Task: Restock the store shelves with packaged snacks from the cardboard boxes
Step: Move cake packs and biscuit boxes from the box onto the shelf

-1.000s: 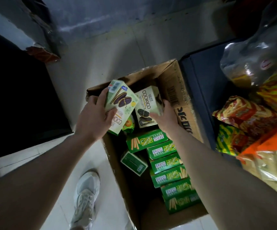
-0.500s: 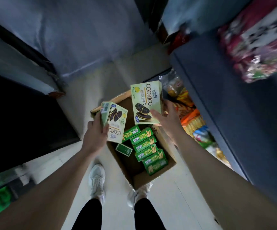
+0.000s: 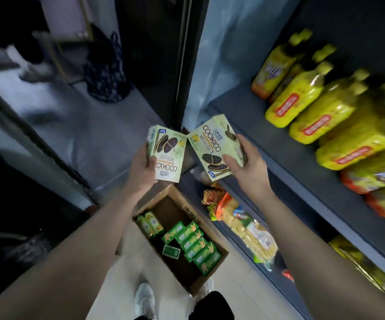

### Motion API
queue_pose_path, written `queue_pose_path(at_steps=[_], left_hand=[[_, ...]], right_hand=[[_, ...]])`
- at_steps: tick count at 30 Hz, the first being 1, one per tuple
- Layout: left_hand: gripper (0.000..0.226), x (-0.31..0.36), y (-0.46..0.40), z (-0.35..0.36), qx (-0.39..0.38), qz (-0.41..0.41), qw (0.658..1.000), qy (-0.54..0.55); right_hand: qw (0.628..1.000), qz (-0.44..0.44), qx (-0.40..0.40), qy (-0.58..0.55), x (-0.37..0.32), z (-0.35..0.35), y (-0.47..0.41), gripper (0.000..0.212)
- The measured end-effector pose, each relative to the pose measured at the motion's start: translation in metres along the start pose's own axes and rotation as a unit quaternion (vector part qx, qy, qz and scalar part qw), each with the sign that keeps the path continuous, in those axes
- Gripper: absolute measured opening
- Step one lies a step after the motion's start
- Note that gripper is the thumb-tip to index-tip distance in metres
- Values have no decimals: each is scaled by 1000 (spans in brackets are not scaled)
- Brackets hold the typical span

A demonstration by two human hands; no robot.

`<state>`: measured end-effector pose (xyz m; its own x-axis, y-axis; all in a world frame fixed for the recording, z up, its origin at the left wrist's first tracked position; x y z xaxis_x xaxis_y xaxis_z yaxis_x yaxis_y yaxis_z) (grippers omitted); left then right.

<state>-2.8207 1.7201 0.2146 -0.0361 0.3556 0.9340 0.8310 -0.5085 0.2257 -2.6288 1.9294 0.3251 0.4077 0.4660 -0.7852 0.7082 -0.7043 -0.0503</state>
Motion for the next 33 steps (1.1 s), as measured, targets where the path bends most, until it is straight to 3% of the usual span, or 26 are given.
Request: queue_pose_path(at_steps=[6, 13, 21, 25, 28, 33], left_hand=[[45, 120, 16, -14, -23, 110, 993, 44], [46, 262, 22, -20, -8, 264, 962, 65], [43, 409, 38, 8, -11, 330, 935, 130], [40, 462, 46, 40, -28, 344, 928, 139], [38, 486, 49, 67, -58, 344, 928, 133], [40, 509, 50, 106, -90, 342, 928, 117]], right_hand=[[996, -38, 83, -3, -58, -92, 29, 63], [974, -138, 163, 74, -127, -210, 45, 55], [926, -203, 299, 104, -201, -373, 56, 48], [906, -172, 365, 132, -197, -460, 61, 43], [899, -87, 397, 163, -167, -516, 62, 43], [924, 93, 309, 206, -102, -557, 49, 34]])
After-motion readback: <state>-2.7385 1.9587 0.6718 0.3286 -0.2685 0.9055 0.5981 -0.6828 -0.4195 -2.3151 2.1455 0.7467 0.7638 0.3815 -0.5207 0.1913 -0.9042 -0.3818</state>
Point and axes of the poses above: each hand's wrist, its own y-axis away from the middle knuckle, its own z-axis out of the palm, x = y × z, the point moved 8 cm from there along -y, towards the middle knuckle
